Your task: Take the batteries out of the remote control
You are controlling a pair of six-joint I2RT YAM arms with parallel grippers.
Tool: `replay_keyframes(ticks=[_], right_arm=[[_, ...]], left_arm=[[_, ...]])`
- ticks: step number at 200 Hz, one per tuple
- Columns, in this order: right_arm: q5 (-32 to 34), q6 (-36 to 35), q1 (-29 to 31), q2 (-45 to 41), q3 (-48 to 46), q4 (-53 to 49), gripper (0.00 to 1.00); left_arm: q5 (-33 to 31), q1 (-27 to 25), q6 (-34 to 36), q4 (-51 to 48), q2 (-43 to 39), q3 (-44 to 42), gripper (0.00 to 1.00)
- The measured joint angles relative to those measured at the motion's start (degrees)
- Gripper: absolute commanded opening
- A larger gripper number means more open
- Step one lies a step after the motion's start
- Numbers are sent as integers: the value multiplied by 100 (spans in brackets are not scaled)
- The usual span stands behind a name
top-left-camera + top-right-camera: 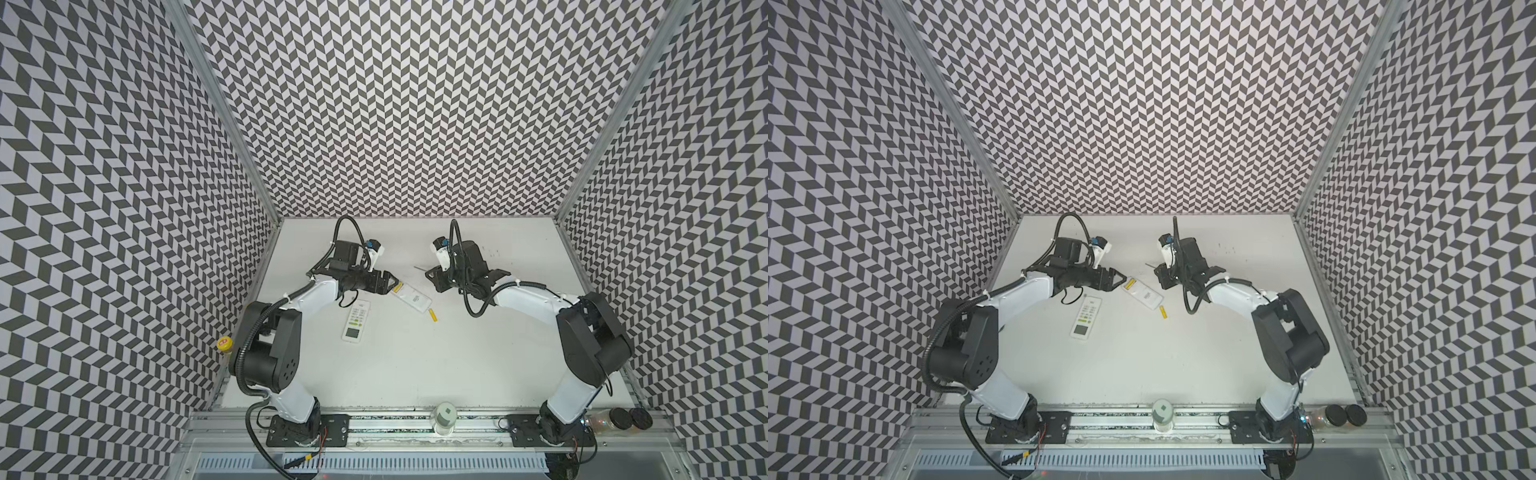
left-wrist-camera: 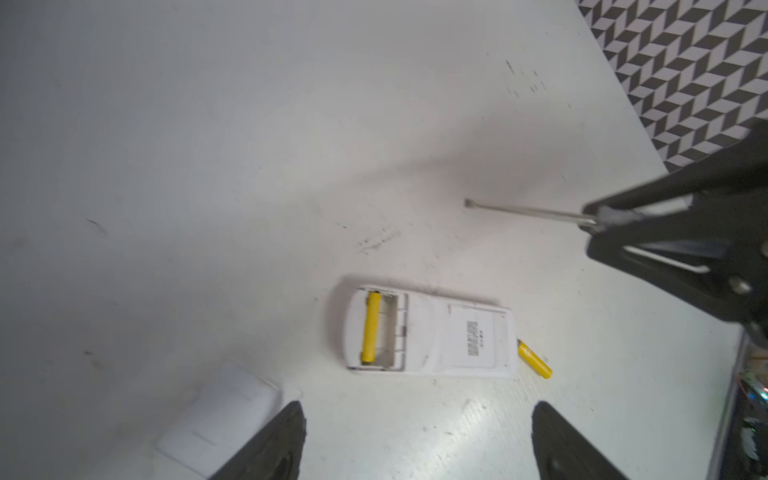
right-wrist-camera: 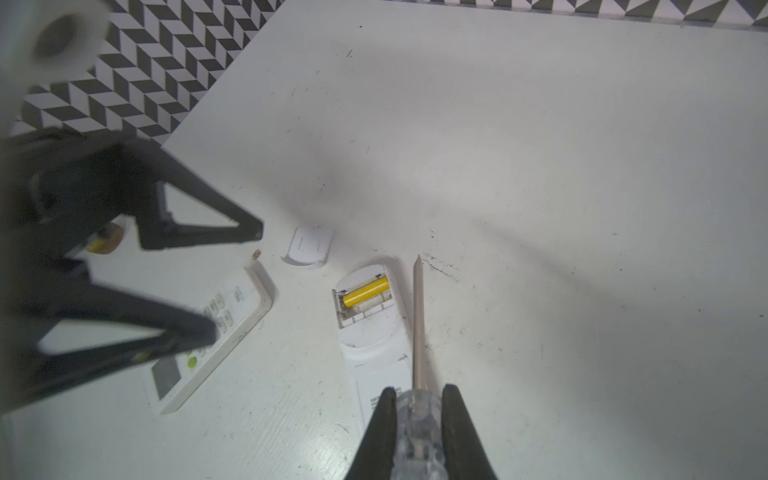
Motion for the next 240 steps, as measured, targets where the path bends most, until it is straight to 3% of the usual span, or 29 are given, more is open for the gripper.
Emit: replay_keyframes(ticks=[31,90,153,240], right_arm=[[-157,197,210,-39,-76,-225,0],[-358,509,251,-313,-472,-525,0],[-483,490,645,-391,-798,-741,0],[146,400,542,-114,-748,-881,0]], left_arm=[[101,35,85,-267,916,883,72],[278,-160,153,-970,2020,1613,68],[369,-330,116,-1056,2006,1561,64],[492,-426,-68,-841,1679,970,62]])
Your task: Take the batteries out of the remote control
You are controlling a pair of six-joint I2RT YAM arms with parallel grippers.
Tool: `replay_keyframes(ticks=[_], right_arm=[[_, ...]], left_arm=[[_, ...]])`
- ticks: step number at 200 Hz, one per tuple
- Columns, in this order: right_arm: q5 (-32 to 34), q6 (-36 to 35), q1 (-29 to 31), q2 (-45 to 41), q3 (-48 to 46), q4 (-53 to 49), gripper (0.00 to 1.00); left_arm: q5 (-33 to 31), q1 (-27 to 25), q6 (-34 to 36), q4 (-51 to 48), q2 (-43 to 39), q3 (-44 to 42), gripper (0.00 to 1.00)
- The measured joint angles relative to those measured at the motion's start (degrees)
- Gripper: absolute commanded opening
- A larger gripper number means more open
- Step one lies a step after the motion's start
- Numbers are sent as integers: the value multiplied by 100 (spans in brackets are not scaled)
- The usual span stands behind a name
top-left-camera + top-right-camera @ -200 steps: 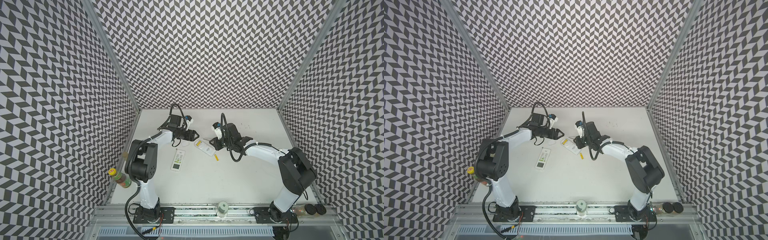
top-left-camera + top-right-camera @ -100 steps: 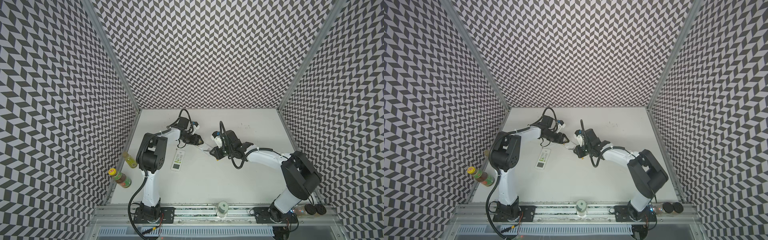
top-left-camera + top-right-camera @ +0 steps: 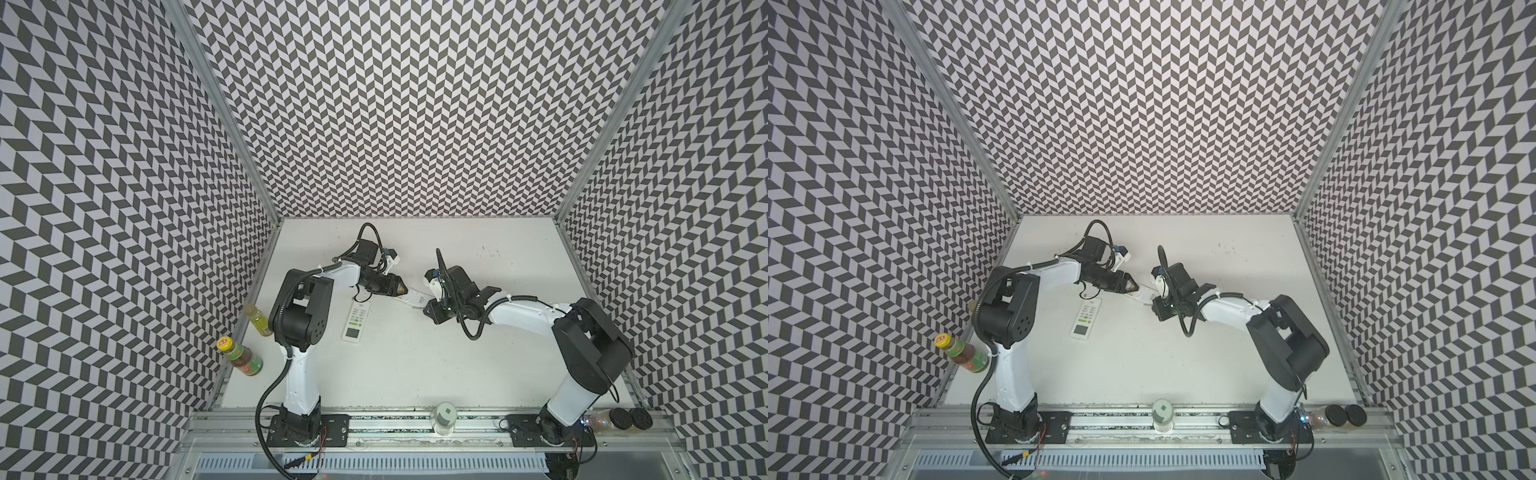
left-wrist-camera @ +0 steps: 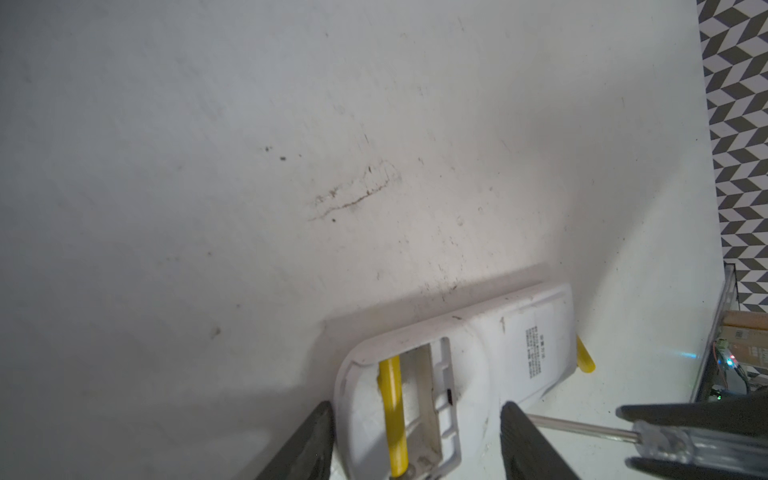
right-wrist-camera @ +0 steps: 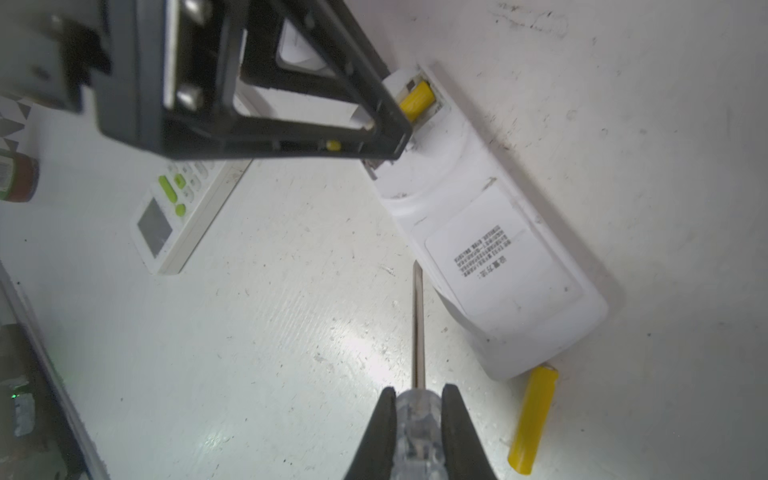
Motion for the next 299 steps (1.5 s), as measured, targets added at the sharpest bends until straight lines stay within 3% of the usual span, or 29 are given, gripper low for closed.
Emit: replay_keyframes(ticks=[79,104,164,200,237,299], right_arm=[[157,-140,-385,0,197,-328,0],[-162,-219,-535,0,407,-684,0],[-752,-511,-874,2,1241,-1646,0],[-953,-581,-1034,195,1840,-1978,0],[-977,-577,-1298,201,1812,-2166,0],[-317,-317,-2181,-396,1110,-2347,0]], left_arm=[[247,-201,-597,494,-501,-793,60],[168,-225,-544,522,-658,-828,70],[-1051,-111,498,800,-1541,-828,80],[-1672,-616,1158,1204,-1556,-1097,87],[-2061,-1296,1823,1469,-1556,-1572,90],[-2371,-1209,2304,1709,-1167,-1585,95]])
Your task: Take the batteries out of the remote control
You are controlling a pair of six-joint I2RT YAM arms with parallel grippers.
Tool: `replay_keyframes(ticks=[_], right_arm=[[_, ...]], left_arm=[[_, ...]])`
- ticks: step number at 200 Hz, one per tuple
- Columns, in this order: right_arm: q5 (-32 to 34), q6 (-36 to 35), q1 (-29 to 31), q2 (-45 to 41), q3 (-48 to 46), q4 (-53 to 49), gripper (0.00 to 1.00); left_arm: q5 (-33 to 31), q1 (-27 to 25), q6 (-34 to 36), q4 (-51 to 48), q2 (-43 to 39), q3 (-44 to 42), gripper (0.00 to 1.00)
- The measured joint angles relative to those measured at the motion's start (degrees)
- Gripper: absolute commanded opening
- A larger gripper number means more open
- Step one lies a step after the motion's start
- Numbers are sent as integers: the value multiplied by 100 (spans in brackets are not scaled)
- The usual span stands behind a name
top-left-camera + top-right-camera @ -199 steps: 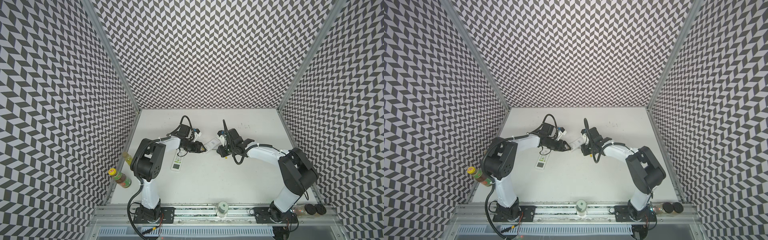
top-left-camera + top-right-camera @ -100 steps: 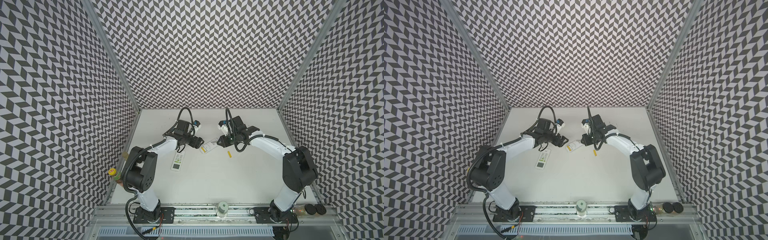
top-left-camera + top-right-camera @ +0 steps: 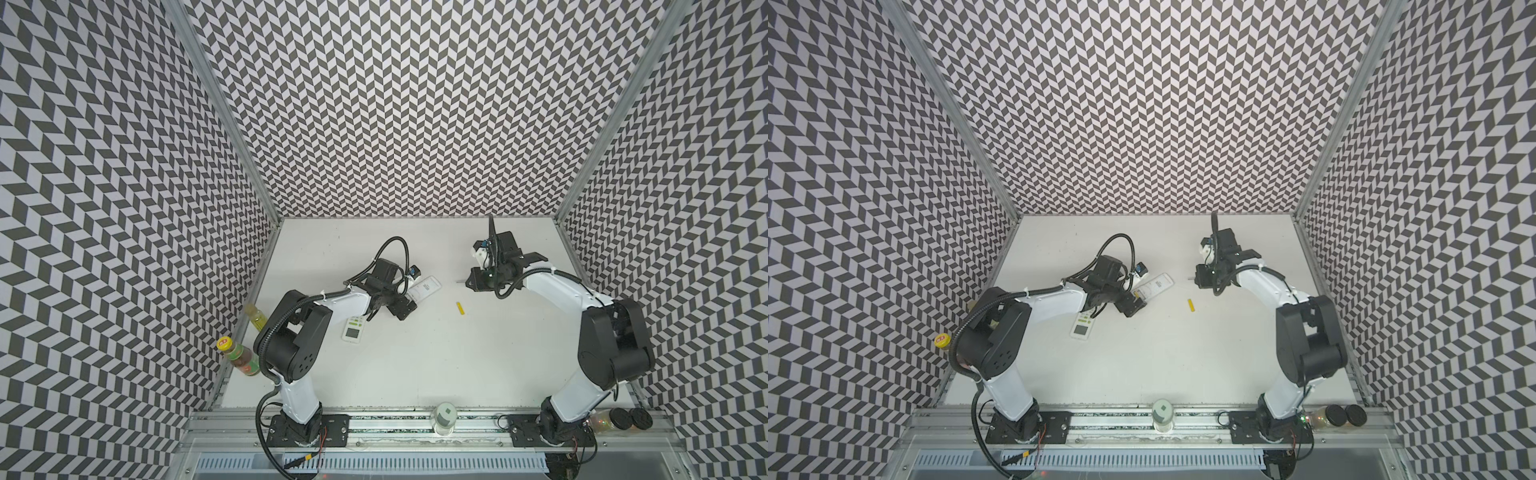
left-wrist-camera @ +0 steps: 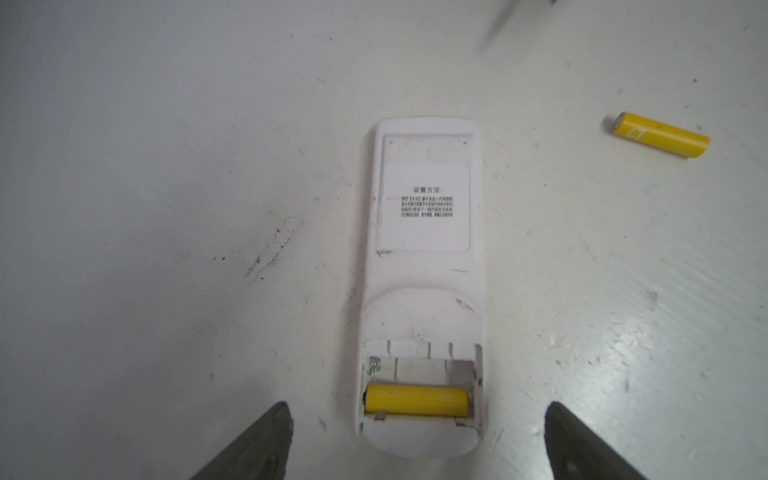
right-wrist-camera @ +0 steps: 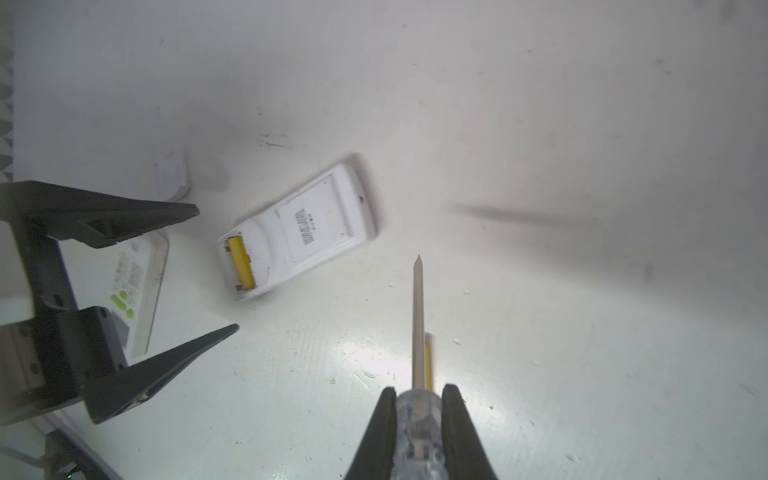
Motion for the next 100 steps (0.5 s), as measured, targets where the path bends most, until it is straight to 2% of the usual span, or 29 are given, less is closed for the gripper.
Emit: replay_keyframes(ticks=[33,68,76,89,100], right_arm=[[328,52,-7,-422,-323,-70,0],[256,59,-7,-516,-492,-175,0],[212,57,-7,-516,-492,-173,0],[127,52,-7,-516,-492,-179,0],[59,55,-7,-516,-483,-201,0]], left_arm=[[-17,-13,131,-17,332,164,93],[-13,-11,234,-85,470,323,84],[-4,-13,267,-116,470,341,79],[15,-13,308,-173,470,369,64],[59,-13,439,-247,474,409,61]])
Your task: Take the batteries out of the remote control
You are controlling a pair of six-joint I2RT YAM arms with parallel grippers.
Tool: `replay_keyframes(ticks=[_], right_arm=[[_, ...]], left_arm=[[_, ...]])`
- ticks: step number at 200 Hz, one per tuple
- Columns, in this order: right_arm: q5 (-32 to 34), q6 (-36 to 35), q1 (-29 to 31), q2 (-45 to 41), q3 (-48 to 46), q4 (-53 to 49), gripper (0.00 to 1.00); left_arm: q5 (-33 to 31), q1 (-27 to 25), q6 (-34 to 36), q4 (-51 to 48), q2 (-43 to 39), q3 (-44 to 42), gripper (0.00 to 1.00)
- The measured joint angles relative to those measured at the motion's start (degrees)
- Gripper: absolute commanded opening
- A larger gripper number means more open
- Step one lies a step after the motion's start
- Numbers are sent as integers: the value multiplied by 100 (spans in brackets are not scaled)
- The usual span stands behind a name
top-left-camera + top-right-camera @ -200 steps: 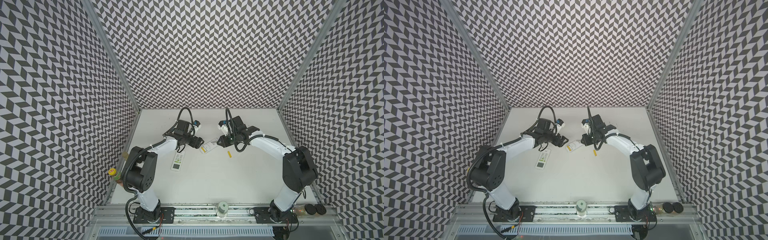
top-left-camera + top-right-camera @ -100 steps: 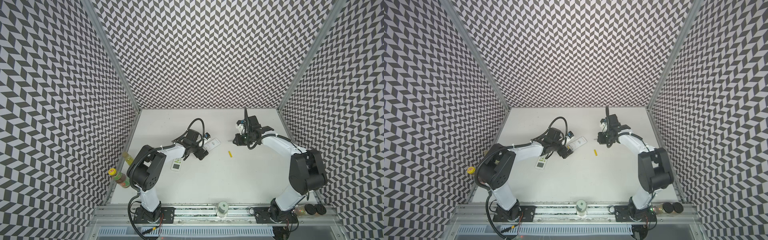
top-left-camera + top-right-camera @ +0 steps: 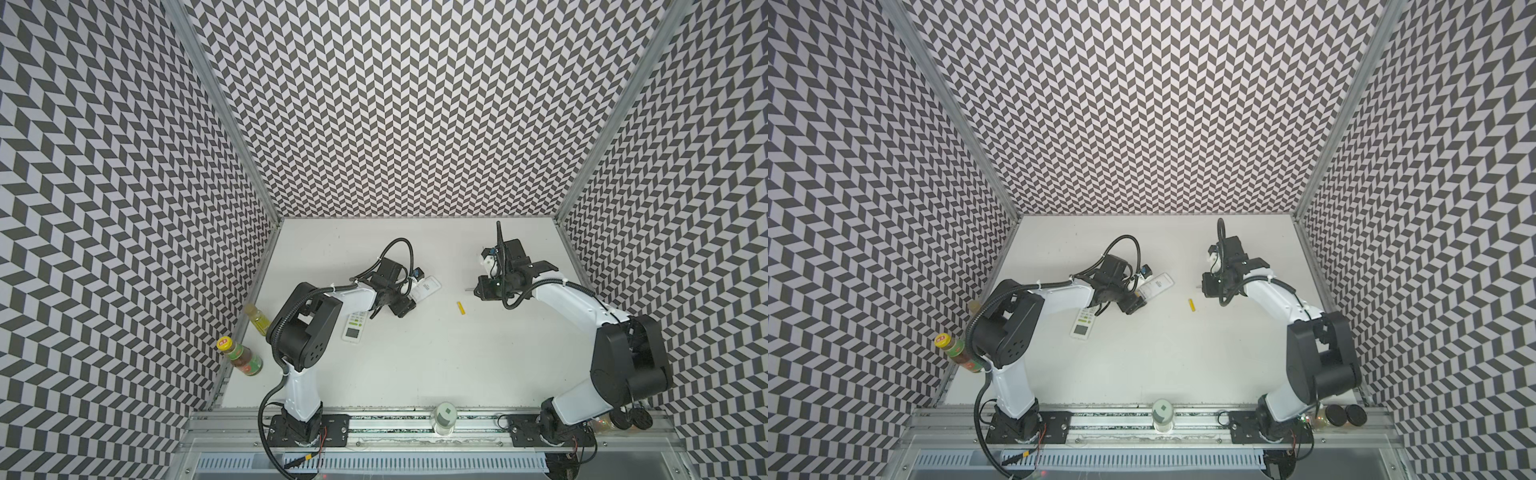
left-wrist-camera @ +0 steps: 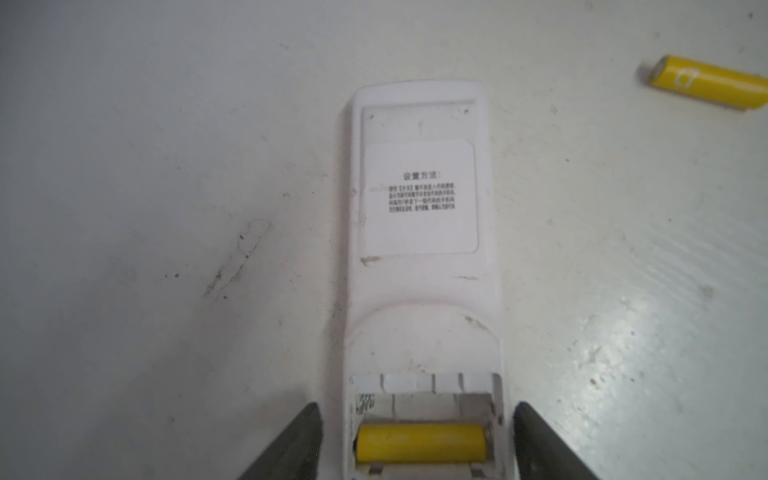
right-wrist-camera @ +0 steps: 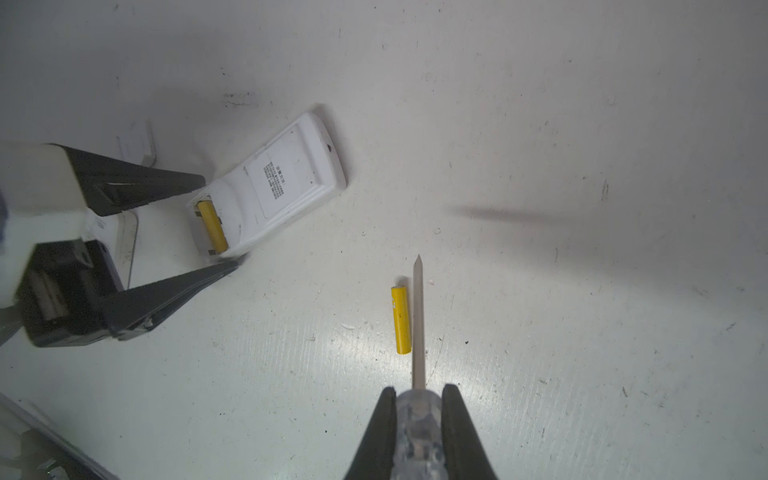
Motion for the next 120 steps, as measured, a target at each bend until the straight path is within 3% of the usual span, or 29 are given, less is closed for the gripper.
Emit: replay_keyframes(ticks=[40,81,120], right_arm=[[-402,4,0,0,11,-11,0],[-942,9,0,0,11,-9,0],[-1635,50,15,0,50,-63,0]], left_arm=[[83,2,216,-107,2,26,46],[232,0,518,-199,-107,-72,45],[507,0,1069,-444,-710,-601,52]])
